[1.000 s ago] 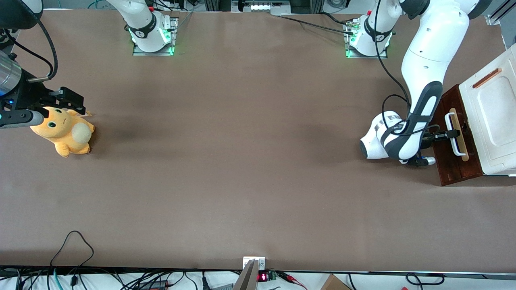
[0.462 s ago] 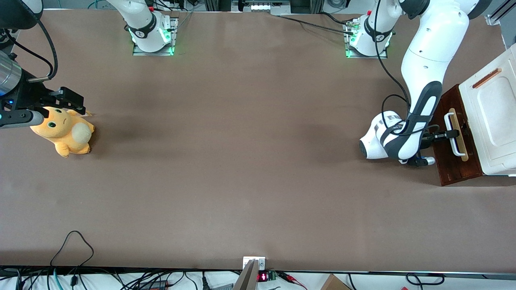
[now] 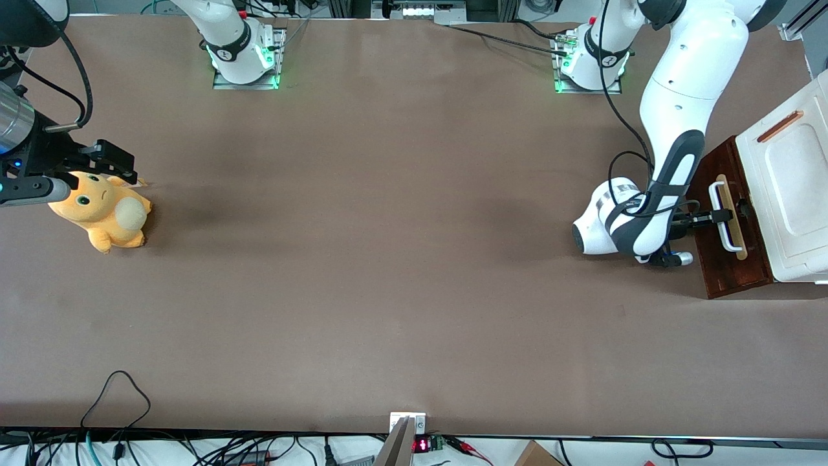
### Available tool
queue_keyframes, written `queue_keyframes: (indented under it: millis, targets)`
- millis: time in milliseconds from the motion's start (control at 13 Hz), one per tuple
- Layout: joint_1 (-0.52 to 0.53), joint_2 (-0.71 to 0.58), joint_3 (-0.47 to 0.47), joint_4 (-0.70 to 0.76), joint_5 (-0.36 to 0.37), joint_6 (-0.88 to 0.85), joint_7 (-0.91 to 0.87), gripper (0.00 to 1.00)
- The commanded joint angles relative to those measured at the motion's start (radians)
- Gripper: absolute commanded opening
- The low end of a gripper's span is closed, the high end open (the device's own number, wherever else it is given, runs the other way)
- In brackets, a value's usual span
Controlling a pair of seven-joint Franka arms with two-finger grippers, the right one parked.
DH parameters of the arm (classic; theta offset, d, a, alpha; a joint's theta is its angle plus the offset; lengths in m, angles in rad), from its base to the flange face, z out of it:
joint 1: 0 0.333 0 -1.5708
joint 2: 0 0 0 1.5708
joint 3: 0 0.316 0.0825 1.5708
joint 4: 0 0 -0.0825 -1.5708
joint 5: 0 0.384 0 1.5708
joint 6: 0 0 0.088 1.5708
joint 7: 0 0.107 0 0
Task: Open lower drawer with left arm only
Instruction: 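Pull the gripped handle away from the cabinet with the left gripper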
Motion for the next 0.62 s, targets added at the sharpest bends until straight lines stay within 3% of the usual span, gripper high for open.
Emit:
queue_keyframes:
  millis: [0, 538]
  targets:
    - [-0.025, -0.005, -0.003, 0.004, -0.022, -0.029, 0.005, 0.17]
    - [-0.063, 0.0, -0.003, 0.007, -0.046, -0.055, 0.005, 0.16]
